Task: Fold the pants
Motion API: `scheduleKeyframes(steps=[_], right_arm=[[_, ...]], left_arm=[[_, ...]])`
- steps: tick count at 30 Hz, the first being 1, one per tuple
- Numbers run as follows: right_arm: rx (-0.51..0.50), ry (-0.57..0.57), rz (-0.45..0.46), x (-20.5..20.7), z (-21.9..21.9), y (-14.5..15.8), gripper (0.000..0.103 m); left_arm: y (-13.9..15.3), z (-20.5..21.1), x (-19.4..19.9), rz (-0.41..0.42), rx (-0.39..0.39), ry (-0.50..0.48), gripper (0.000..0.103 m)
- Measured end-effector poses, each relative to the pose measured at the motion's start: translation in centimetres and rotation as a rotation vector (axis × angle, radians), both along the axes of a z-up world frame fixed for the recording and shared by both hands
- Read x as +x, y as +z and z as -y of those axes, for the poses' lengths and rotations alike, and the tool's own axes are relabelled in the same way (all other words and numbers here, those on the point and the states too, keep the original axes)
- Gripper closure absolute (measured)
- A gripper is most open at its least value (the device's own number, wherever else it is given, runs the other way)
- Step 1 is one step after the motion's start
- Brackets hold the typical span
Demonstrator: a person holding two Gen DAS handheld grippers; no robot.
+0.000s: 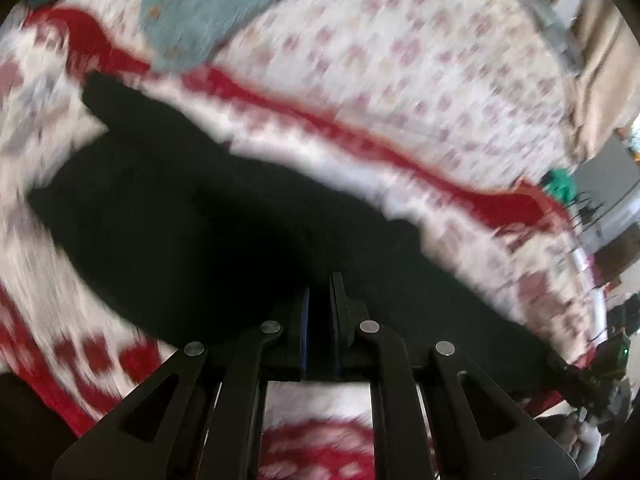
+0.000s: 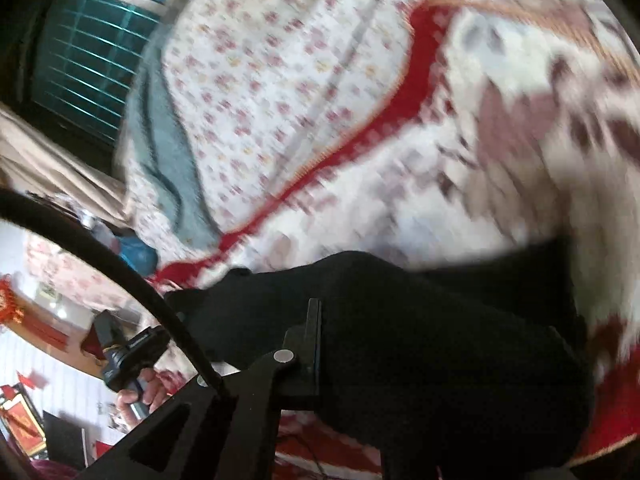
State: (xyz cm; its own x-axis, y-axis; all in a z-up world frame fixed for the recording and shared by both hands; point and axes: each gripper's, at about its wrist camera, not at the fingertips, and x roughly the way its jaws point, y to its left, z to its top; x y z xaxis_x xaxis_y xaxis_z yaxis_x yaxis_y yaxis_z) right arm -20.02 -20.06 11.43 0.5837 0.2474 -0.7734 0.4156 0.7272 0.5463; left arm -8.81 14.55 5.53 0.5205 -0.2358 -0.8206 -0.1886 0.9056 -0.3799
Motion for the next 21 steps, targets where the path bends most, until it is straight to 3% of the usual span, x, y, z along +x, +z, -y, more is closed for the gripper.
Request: scheduleKeyframes(steps=[3, 6, 8, 9, 10, 12, 14, 21], right_arm=[[0.03, -0.038, -0.064, -0.5, 0.7, -2.9, 0.098], [0.065, -0.055, -0.064, -0.8, 1.3, -3.4, 0.097], [0.065, -0.041, -0.087, -0.8, 1.4, -2.9, 0.088], [0.064, -0.022, -0.096, -1.0, 1.3, -2.4, 0.079], [0.064, 0.0, -0.091, -1.3, 1.0, -1.9, 0.075], [0.058, 0.05, -0.081, -1.7, 0.1, -0.8, 0.064], [0.05, 0.135, -0.059, -1.5, -1.5, 0.3, 0.063], [-0.142, 0.433, 0.058, 3.5, -9.5, 2.9, 0.06]], left_arm=[[-2.2, -0.2, -0.8, -0.021, -0.021, 0.03, 0.096], [-1.1, 0.1, -1.4, 0.019, -0.024, 0.018, 0.096], [-0.6, -0.4, -1.8, 0.02, -0.046, 0.016, 0.095], [-0.5, -0.7, -2.1, 0.019, -0.057, 0.02, 0.09], [-0.2, -1.3, -2.5, 0.02, -0.061, 0.03, 0.086], [0.5, -2.8, -3.6, 0.036, -0.045, 0.073, 0.068], [1.4, -4.6, -4.6, 0.063, -0.049, 0.128, 0.054], [2.2, -11.0, -4.6, 0.083, -0.082, 0.307, 0.05]])
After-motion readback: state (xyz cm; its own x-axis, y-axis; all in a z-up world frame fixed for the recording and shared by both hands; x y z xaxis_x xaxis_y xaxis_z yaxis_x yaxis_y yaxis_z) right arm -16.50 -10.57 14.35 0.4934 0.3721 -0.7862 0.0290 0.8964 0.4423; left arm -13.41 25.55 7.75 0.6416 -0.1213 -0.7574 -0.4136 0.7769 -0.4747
